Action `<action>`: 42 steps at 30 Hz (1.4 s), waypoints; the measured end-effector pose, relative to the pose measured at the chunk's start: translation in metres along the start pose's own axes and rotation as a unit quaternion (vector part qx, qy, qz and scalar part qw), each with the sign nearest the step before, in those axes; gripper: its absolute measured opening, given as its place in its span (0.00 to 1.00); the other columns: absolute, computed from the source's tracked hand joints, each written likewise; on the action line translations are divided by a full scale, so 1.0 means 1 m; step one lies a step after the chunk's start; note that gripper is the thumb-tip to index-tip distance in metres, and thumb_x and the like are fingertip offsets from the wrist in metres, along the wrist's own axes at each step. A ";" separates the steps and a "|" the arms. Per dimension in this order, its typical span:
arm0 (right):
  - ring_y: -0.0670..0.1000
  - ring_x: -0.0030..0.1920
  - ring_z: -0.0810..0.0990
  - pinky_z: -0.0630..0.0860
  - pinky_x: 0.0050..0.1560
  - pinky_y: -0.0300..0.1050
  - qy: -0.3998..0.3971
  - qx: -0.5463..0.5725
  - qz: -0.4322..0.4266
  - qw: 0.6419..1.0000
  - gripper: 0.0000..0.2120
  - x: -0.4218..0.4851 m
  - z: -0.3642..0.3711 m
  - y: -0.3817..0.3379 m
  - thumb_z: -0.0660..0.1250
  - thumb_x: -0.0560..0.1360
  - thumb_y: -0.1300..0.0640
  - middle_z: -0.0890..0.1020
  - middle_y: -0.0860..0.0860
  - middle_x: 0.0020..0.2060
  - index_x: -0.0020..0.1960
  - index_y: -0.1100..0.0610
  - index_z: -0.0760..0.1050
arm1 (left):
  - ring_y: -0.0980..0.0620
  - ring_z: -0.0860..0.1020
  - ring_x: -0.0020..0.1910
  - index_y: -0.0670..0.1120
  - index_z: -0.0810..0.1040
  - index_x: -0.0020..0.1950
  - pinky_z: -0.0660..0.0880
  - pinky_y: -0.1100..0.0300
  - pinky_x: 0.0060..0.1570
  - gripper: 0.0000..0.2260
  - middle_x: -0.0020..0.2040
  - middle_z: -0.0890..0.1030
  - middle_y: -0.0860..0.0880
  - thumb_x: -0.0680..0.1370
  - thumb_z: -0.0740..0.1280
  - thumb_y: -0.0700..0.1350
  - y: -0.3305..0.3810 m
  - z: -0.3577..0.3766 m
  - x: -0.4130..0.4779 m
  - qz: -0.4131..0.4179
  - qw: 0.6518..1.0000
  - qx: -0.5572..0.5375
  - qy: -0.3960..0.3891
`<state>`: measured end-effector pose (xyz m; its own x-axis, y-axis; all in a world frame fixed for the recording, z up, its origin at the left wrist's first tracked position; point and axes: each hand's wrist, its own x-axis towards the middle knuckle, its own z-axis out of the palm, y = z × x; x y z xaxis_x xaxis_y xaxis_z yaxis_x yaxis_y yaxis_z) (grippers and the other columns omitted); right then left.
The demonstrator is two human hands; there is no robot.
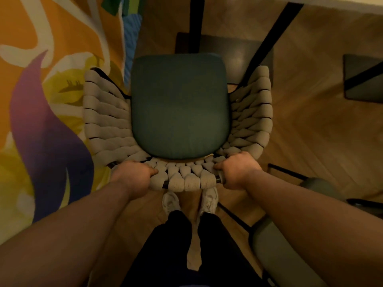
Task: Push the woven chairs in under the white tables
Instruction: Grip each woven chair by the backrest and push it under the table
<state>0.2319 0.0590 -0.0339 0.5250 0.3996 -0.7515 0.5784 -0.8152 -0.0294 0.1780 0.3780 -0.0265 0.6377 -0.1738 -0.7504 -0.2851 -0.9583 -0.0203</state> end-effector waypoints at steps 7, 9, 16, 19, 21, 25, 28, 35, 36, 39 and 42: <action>0.53 0.54 0.78 0.74 0.59 0.54 -0.014 0.023 0.039 0.999 0.16 -0.015 -0.001 -0.034 0.66 0.80 0.45 0.79 0.46 0.49 0.68 0.38 0.75 | 0.51 0.76 0.69 0.65 0.67 0.80 0.76 0.51 0.64 0.24 0.74 0.77 0.57 0.84 0.63 0.51 -0.012 0.004 -0.010 0.010 1.000 0.018 -0.010; 0.54 0.54 0.79 0.74 0.60 0.55 -0.006 0.040 0.053 0.998 0.16 -0.019 0.007 -0.055 0.66 0.80 0.47 0.80 0.47 0.50 0.68 0.39 0.76 | 0.51 0.76 0.68 0.66 0.68 0.79 0.76 0.51 0.64 0.23 0.72 0.78 0.57 0.84 0.63 0.52 -0.022 0.010 -0.016 0.028 0.999 0.035 -0.001; 0.55 0.59 0.76 0.70 0.63 0.56 0.029 0.071 0.099 0.992 0.16 -0.030 0.025 -0.114 0.66 0.81 0.49 0.80 0.47 0.53 0.68 0.40 0.76 | 0.52 0.76 0.69 0.66 0.69 0.78 0.74 0.52 0.65 0.26 0.72 0.78 0.59 0.82 0.66 0.48 -0.054 0.021 -0.030 0.040 0.998 0.052 0.007; 0.54 0.59 0.76 0.69 0.63 0.55 0.053 0.075 0.112 0.989 0.17 -0.029 0.026 -0.118 0.66 0.81 0.51 0.78 0.45 0.52 0.68 0.38 0.77 | 0.51 0.76 0.68 0.67 0.69 0.78 0.75 0.51 0.65 0.26 0.71 0.78 0.58 0.82 0.66 0.48 -0.054 0.025 -0.030 0.026 0.998 0.051 0.023; 0.53 0.58 0.76 0.70 0.63 0.56 0.061 0.080 0.124 0.987 0.17 -0.027 0.025 -0.116 0.67 0.81 0.51 0.79 0.44 0.51 0.67 0.38 0.77 | 0.52 0.78 0.66 0.67 0.71 0.77 0.76 0.50 0.66 0.25 0.68 0.80 0.58 0.81 0.67 0.49 -0.055 0.025 -0.027 0.024 0.999 0.040 0.027; 0.53 0.57 0.76 0.70 0.63 0.56 0.081 0.083 0.140 0.983 0.16 -0.028 0.032 -0.120 0.68 0.81 0.51 0.81 0.46 0.52 0.67 0.38 0.77 | 0.54 0.78 0.63 0.67 0.73 0.74 0.78 0.49 0.64 0.23 0.63 0.82 0.59 0.81 0.70 0.50 -0.054 0.030 -0.027 0.017 0.999 0.019 0.030; 0.54 0.63 0.75 0.68 0.66 0.56 0.080 0.084 0.133 0.984 0.17 -0.036 0.036 -0.120 0.67 0.81 0.51 0.81 0.46 0.58 0.69 0.38 0.77 | 0.55 0.78 0.62 0.67 0.74 0.73 0.77 0.48 0.66 0.22 0.62 0.81 0.59 0.80 0.71 0.51 -0.048 0.039 -0.034 0.018 1.000 -0.006 0.015; 0.57 0.73 0.72 0.59 0.78 0.66 0.093 0.094 0.168 0.977 0.18 -0.049 0.047 -0.129 0.66 0.83 0.51 0.80 0.50 0.69 0.72 0.43 0.76 | 0.56 0.79 0.61 0.66 0.74 0.72 0.78 0.50 0.66 0.22 0.61 0.81 0.59 0.80 0.72 0.52 -0.032 0.042 -0.047 0.019 1.000 -0.005 0.020; 0.57 0.74 0.71 0.57 0.80 0.67 0.110 0.107 0.172 0.973 0.19 -0.051 0.051 -0.130 0.67 0.83 0.52 0.80 0.50 0.69 0.73 0.44 0.76 | 0.56 0.79 0.61 0.66 0.74 0.72 0.78 0.51 0.65 0.21 0.61 0.81 0.58 0.80 0.72 0.52 -0.032 0.041 -0.048 0.020 1.000 -0.003 0.019; 0.56 0.79 0.66 0.49 0.83 0.66 0.171 0.171 0.170 0.955 0.23 -0.063 0.061 -0.133 0.68 0.81 0.54 0.78 0.49 0.72 0.75 0.44 0.74 | 0.55 0.79 0.61 0.65 0.72 0.74 0.79 0.52 0.64 0.23 0.61 0.81 0.58 0.81 0.72 0.52 -0.029 0.034 -0.056 0.015 1.000 0.009 0.006; 0.53 0.85 0.56 0.43 0.82 0.67 0.217 0.236 0.160 0.934 0.31 -0.091 0.077 -0.130 0.67 0.80 0.58 0.70 0.46 0.80 0.81 0.42 0.66 | 0.55 0.79 0.60 0.63 0.69 0.78 0.79 0.54 0.62 0.28 0.63 0.80 0.57 0.79 0.73 0.52 -0.020 0.028 -0.061 0.019 0.999 0.031 -0.016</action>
<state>0.0612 0.0963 -0.0121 0.8865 0.1523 -0.4369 0.0628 -0.9752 -0.2124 0.1253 0.4143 0.0014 0.6025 -0.2010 -0.7724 -0.3524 -0.9353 -0.0315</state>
